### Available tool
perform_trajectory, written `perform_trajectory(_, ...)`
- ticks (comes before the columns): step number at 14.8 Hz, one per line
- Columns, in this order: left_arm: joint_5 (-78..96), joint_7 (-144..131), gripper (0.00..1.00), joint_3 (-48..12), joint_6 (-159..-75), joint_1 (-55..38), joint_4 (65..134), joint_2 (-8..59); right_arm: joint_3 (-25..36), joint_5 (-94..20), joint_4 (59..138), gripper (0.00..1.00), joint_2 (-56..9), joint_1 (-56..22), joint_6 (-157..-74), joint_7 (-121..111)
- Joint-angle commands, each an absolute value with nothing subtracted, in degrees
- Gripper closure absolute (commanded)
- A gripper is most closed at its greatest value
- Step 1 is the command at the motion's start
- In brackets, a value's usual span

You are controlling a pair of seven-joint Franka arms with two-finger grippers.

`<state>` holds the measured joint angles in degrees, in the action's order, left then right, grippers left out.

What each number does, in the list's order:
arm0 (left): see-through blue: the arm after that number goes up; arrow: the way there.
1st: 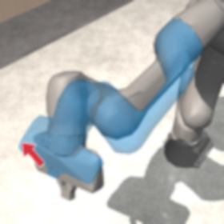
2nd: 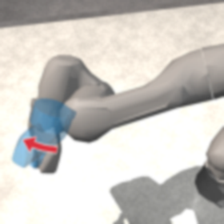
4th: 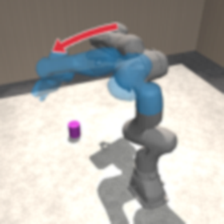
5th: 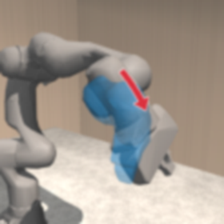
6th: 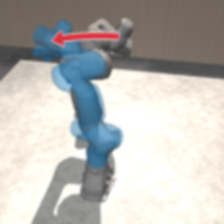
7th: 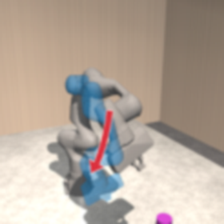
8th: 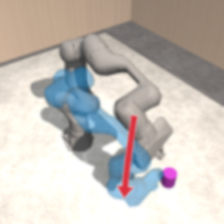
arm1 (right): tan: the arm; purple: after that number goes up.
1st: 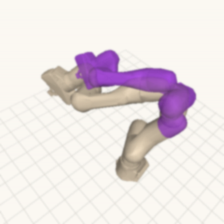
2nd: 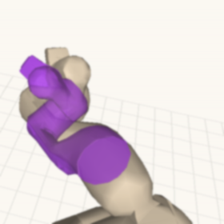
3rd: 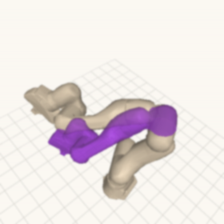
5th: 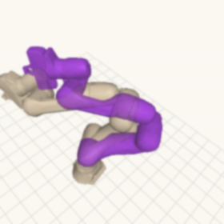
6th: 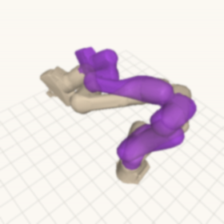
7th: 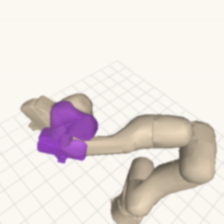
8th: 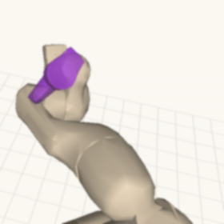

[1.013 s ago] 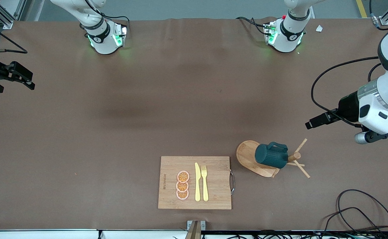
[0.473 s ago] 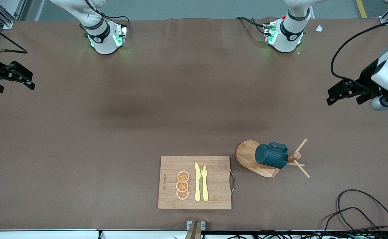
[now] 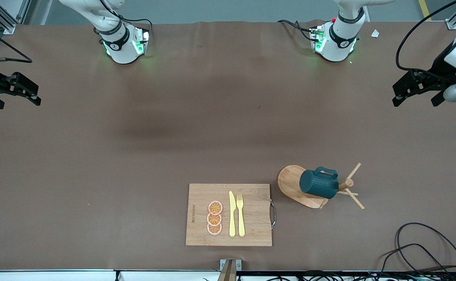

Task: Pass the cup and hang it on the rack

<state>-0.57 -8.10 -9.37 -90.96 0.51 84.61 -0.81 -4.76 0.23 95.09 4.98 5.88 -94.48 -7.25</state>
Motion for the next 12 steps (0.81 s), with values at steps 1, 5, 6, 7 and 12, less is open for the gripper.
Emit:
perform_trajectory(1,-1.1,-5.2,0.01,-6.3,-91.3,-1.7,88.1,-3.7,-4.7,-0.4,95.4,0.0,5.9,6.1,-94.1,-7.7)
perform_trajectory(5,-0.4,-3.3,0.0,-5.8,-95.0,-0.5,93.3,-6.1,-4.7,-0.4,95.4,0.0,5.9,6.1,-94.1,-7.7)
perform_trajectory(6,-0.4,-2.5,0.0,-5.7,-94.9,-0.5,93.3,-6.0,-4.7,-0.4,95.4,0.0,5.9,6.2,-94.1,-7.7)
perform_trajectory(7,-0.4,-2.0,0.0,-5.7,-94.9,-0.5,93.1,-5.8,-4.7,-0.4,95.4,0.0,5.9,6.2,-94.1,-7.7)
perform_trajectory(12,-0.7,-1.7,0.0,-5.8,-94.6,-0.4,91.7,-5.1,-4.7,-0.4,95.4,0.0,5.9,6.1,-94.1,-7.7)
